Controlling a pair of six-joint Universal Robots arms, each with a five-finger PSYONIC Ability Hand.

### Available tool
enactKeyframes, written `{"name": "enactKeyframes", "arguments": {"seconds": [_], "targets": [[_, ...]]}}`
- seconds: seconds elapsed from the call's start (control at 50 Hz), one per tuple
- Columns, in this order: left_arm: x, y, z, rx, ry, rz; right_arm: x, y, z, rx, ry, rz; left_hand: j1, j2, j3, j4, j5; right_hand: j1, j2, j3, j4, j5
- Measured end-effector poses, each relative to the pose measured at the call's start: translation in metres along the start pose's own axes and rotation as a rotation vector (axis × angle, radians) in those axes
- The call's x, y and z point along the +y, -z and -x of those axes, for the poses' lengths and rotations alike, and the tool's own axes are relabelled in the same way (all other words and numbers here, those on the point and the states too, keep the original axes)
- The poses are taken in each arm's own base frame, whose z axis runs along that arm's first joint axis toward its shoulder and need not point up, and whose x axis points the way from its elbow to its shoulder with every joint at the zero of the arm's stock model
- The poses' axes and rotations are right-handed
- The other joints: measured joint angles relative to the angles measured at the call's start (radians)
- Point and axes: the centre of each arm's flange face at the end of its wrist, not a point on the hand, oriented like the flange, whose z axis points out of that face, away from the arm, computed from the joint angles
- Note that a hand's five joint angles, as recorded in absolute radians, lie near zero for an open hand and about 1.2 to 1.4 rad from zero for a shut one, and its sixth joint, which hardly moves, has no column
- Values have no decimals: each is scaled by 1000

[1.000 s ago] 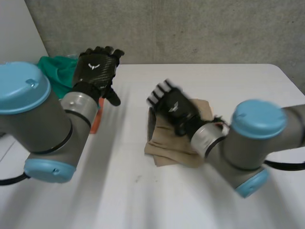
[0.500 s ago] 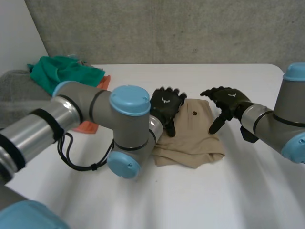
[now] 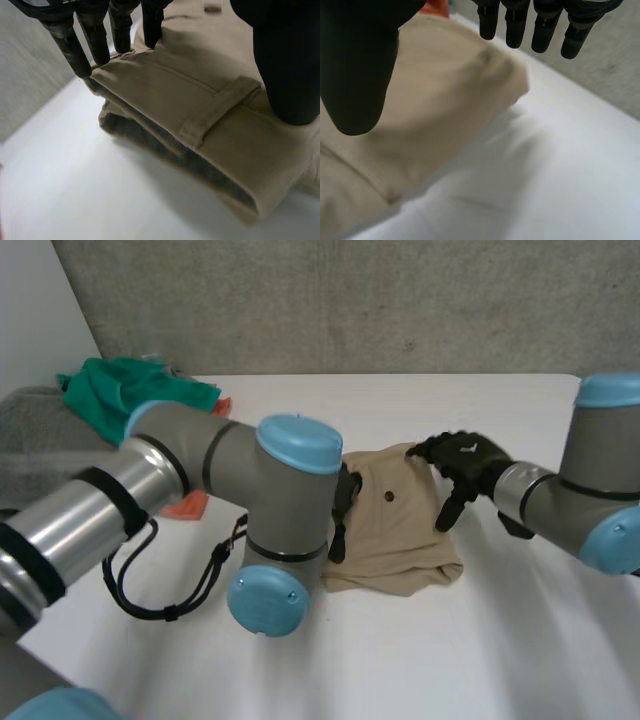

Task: Fold the laundry.

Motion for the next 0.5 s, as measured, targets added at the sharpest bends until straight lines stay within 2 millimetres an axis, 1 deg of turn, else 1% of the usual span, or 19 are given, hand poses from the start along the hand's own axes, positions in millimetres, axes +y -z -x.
{"name": "enactKeyframes", "arguments": {"seconds": [0.02, 0.06, 0.1, 0.14, 0.16, 0.18, 0.22, 0.24, 0.3, 0.36, 0.5], "targets": [[-10, 6, 4, -5, 9, -28, -5, 5, -1, 14, -13, -6, 0, 0, 0, 0, 0, 0, 0, 0, 0, 0], [-23, 14, 10, -16, 21, -63, -11, 17, -5, 55, -59, -10, 0, 0, 0, 0, 0, 0, 0, 0, 0, 0], [-35, 22, 17, -29, 36, -103, -11, 24, -10, 92, -106, -6, 0, 0, 0, 0, 0, 0, 0, 0, 0, 0], [-45, 30, 25, -40, 50, -141, -6, 32, -18, 149, -180, 7, 0, 0, 0, 0, 0, 0, 0, 0, 0, 0], [-45, 30, 25, -40, 50, -141, -6, 32, -18, 149, -180, 7, 0, 0, 0, 0, 0, 0, 0, 0, 0, 0], [-55, 40, 32, -36, 66, -181, 1, 37, -25, 190, -242, 21, 0, 0, 0, 0, 0, 0, 0, 0, 0, 0], [-61, 48, 36, -23, 79, -209, 9, 43, -30, 218, -300, 38, 0, 0, 0, 0, 0, 0, 0, 0, 0, 0], [-65, 56, 39, -2, 92, -233, 15, 46, -32, 228, -339, 53, 0, 0, 0, 0, 0, 0, 0, 0, 0, 0], [-69, 70, 44, 62, 123, -271, 31, 53, -30, 215, -416, 89, 0, 0, 0, 0, 0, 0, 0, 0, 0, 0], [-68, 81, 46, 128, 153, -291, 41, 56, -23, 178, -461, 113, 0, 0, 0, 0, 0, 0, 0, 0, 0, 0], [-53, 98, 52, 271, 248, -310, 55, 54, -5, 78, -509, 117, 0, 0, 0, 0, 0, 0, 0, 0, 0, 0]]}}
